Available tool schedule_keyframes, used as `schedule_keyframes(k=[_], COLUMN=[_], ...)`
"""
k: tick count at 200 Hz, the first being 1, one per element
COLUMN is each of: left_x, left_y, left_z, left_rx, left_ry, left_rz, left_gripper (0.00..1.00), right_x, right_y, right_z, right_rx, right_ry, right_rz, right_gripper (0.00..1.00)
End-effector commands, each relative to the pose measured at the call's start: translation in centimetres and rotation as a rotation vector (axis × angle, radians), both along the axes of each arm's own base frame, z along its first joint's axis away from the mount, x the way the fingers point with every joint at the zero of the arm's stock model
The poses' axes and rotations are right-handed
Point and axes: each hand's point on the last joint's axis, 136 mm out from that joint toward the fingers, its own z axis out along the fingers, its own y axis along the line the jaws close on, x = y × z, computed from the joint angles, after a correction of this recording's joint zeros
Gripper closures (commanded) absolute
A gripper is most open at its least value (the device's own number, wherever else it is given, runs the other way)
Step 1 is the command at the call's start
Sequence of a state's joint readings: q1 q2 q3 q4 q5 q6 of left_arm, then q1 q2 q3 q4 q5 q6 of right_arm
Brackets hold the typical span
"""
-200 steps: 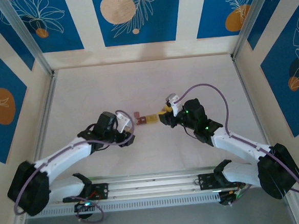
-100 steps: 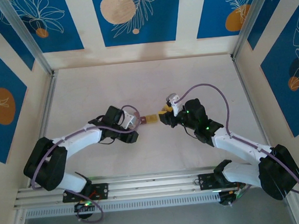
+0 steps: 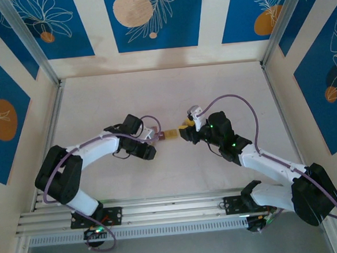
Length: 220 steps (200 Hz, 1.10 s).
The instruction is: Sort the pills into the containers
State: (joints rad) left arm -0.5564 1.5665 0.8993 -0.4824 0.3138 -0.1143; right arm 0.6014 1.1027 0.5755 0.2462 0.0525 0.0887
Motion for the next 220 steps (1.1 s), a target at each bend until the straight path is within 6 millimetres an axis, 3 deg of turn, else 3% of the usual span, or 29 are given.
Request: schedule_keyframes(k=[1,220], left_x=[0.0,1.7], left_y=[0.3,0.8], left_z=[0.2,0.4], left_rx=[0.016,0.134], left_ry=[0.027,0.153], left_rz=[-0.018,-0.062], left_gripper=[1.00,1.00], right_x=[0.0,-0.4], right_y=[0.0,0.1], right_z=[1.1,1.5], right_rx=[0.030,0.039], right_ry=[-0.015,-0.015], right_rz=[0.001,0.013], right_gripper=[1.00,1.00])
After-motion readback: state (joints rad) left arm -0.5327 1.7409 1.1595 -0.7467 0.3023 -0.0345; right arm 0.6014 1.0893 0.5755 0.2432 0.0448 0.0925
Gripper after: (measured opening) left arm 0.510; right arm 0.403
